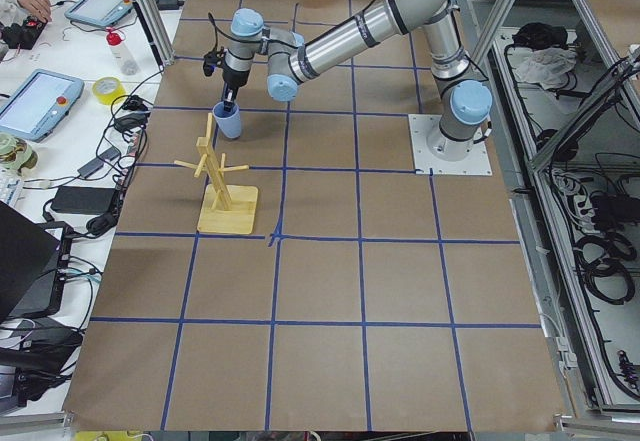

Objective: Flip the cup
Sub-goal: 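Carry the upright cup with the left gripper toward the wooden stand, then lower the cup upright onto the table with the left gripper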

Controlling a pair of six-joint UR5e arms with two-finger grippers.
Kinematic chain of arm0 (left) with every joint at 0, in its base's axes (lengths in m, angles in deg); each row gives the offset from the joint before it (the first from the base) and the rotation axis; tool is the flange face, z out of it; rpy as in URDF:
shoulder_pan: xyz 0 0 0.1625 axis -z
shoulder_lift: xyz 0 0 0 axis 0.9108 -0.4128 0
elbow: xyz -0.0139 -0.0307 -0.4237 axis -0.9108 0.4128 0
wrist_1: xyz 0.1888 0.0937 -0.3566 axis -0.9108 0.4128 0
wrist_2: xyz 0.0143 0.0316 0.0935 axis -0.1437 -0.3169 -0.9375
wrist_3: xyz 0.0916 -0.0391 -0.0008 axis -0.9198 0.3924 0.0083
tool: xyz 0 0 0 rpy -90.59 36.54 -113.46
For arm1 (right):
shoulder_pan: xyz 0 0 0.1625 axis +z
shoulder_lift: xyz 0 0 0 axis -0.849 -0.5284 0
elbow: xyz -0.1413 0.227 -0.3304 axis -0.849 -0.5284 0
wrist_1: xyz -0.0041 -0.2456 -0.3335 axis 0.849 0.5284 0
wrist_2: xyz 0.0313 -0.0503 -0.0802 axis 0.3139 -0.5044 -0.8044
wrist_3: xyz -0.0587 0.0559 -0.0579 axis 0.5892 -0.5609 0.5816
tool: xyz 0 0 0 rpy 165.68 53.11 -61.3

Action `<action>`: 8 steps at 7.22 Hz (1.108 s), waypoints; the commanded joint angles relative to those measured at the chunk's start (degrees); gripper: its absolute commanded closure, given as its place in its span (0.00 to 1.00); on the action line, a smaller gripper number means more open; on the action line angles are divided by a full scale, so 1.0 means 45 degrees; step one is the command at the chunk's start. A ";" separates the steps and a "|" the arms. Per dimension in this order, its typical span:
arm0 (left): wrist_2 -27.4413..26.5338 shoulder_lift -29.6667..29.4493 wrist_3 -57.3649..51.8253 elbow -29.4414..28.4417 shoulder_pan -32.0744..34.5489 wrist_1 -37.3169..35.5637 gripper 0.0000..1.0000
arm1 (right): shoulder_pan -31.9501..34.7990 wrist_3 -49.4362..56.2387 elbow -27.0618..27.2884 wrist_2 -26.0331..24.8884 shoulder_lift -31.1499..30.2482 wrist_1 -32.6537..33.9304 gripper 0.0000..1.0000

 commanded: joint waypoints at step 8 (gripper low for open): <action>-0.0158 0.1902 0.0058 -0.0070 0.0096 0.3141 0.16 | 0.0000 0.0005 0.0000 0.0085 -0.0002 0.0059 0.00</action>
